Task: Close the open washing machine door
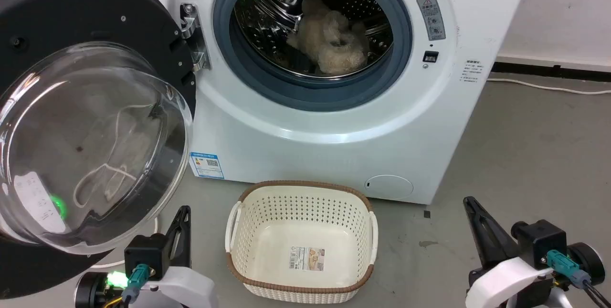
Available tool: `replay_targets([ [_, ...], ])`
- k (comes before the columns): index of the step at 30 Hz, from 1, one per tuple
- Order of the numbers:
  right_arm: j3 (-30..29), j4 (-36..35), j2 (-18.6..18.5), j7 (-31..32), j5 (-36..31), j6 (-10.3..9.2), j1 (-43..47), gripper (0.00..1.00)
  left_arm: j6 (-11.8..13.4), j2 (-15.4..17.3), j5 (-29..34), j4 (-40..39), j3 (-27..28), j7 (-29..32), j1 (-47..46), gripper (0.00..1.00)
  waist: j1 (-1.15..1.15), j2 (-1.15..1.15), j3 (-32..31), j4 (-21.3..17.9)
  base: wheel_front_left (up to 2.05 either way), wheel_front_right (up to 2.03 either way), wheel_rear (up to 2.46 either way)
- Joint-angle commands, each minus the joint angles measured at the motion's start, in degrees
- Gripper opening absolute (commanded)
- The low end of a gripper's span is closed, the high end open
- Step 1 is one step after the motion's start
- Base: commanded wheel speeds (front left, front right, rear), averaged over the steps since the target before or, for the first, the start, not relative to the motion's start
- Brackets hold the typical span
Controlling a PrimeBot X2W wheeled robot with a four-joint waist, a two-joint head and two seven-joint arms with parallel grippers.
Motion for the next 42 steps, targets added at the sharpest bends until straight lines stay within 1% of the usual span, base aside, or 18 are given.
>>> replay_targets([
  [1, -0.1, -0.3, 0.3, 0.0, -0.3, 0.05, 0.5, 0.00, 0.2, 0.0, 0.1, -0.2, 0.1, 0.0, -0.8, 0.00, 0.00, 0.00, 0.0, 0.0, 0.00, 0.00, 0.00],
  [34, -0.1, -0.3, 0.3, 0.0, -0.3, 0.05, 0.5, 0.00, 0.2, 0.0, 0.1, -0.2, 0.1, 0.0, -0.8, 0.00, 0.00, 0.00, 0.0, 0.0, 0.00, 0.00, 0.00],
  [35, 0.0, 0.0, 0.0, 0.0, 0.0, 0.00, 0.0, 1.00, 0.0, 0.0, 0.0, 0.0, 0.0, 0.0, 0.0, 1.00, 0.00, 0.00, 0.0, 0.0, 0.00, 0.00, 0.00],
  [42, -0.1, 0.0, -0.2, -0.9, 1.3, 0.00, 0.4, 1.00, 0.0, 0.1, 0.2, 0.2, -0.7, -0.9, -0.1, 1.00, 0.00, 0.00, 0.0, 0.2, 0.00, 0.00, 0.00],
])
